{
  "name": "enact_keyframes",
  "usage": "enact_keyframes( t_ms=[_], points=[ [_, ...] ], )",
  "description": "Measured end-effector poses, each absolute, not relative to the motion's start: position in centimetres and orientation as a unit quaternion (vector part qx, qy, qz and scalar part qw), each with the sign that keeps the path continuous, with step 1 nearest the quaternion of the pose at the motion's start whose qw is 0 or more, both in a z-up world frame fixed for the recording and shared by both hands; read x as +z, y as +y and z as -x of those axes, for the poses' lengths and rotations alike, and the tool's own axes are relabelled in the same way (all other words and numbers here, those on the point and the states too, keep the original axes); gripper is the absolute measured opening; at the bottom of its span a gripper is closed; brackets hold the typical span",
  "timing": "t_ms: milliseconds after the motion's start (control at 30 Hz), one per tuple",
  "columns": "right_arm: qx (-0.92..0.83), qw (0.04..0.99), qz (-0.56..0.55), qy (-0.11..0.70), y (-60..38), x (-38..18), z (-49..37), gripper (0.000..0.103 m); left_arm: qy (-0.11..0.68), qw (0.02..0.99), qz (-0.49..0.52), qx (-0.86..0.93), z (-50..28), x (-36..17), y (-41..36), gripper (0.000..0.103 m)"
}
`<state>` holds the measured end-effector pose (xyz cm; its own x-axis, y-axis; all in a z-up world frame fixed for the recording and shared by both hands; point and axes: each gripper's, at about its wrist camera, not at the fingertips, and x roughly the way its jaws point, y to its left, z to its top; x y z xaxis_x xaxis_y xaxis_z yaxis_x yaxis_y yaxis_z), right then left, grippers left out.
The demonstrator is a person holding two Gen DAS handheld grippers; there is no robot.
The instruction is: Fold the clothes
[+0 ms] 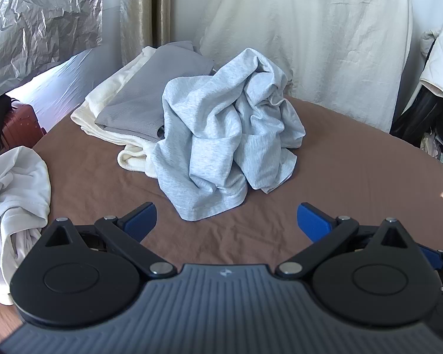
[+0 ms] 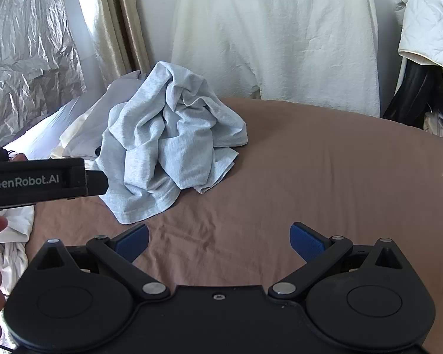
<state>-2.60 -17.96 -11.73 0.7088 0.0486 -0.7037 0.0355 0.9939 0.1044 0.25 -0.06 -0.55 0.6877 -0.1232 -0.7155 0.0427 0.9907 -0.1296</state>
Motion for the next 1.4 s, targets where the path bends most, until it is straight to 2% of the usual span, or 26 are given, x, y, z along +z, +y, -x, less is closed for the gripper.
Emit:
enact_keyframes(
  t_ms=[433,733,867,1033,1100,1233,1267,1300,1333,1400],
  points=[
    [0.007,0.920,-0.039,0.390,-18.0,-12.3,1.9,0.103,0.396,0.918,-0.002,0.003,-1.0,-2.1,-1.2,0.103],
    [0.017,0.932,0.046,0.359,-17.4,-10.7,-0.7,0.103,0.382,0.920,0.082,-0.030,-6.4,-0.6,0.9,0.103],
    [0.064,0.940,0.028,0.334,-17.4,-10.0,-3.2,0.103,0.378,0.922,0.080,-0.011,-10.2,-0.4,1.5,0.102],
    [0.140,0.935,-0.029,0.323,-17.4,-10.3,-7.1,0.103,0.355,0.933,0.056,0.006,-12.6,-6.5,3.3,0.103],
    [0.169,0.931,-0.041,0.321,-17.2,-11.0,-9.0,0.103,0.383,0.921,0.074,0.012,-13.4,-9.6,4.8,0.100],
    [0.177,0.925,-0.061,0.329,-16.9,-12.8,-14.0,0.103,0.385,0.919,0.075,0.041,-15.7,-10.4,6.8,0.100],
    [0.170,0.928,-0.060,0.327,-16.8,-13.0,-15.3,0.103,0.375,0.922,0.085,0.043,-16.1,-10.4,7.3,0.099],
    [0.161,0.931,-0.056,0.324,-16.7,-13.2,-16.7,0.103,0.375,0.921,0.100,0.044,-16.6,-10.6,7.7,0.093],
    [0.153,0.933,-0.050,0.322,-16.7,-13.3,-17.9,0.103,0.384,0.915,0.117,0.041,-17.2,-11.0,8.1,0.084],
    [0.138,0.940,-0.017,0.313,-16.3,-13.7,-20.6,0.103,0.405,0.901,0.151,0.021,-18.1,-12.3,8.4,0.071]
  ],
)
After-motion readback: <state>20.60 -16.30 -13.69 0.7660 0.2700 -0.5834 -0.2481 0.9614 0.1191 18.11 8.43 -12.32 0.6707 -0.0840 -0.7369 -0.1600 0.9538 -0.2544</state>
